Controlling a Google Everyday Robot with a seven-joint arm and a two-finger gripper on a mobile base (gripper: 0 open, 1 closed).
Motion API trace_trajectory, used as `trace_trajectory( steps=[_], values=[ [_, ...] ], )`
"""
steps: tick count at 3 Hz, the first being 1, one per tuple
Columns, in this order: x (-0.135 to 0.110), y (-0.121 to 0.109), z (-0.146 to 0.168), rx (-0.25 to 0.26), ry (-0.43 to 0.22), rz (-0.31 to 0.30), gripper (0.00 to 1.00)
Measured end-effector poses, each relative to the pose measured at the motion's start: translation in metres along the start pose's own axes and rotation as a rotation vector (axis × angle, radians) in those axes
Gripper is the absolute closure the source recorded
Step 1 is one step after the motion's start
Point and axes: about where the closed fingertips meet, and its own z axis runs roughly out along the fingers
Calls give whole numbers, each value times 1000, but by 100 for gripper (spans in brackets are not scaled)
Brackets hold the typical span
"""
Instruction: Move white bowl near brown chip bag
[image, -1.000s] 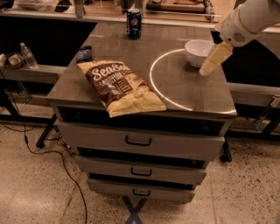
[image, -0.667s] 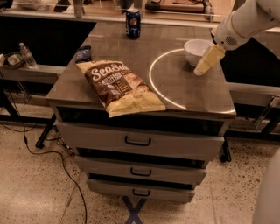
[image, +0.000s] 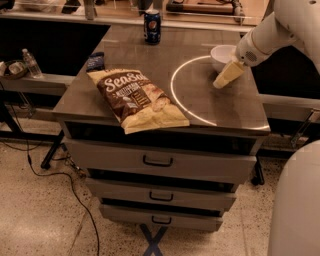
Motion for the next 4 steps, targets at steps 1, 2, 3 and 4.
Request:
trace_trajectory(
  steps=[1,2,3,4],
  values=[
    [-2,6,1,-19,-21,5,55],
    [-9,12,-17,-21,-52,-13,78],
    [-26,28,-52,8,-77,-108,99],
    [-37,36,-62,7,-88,-145,100]
  ],
)
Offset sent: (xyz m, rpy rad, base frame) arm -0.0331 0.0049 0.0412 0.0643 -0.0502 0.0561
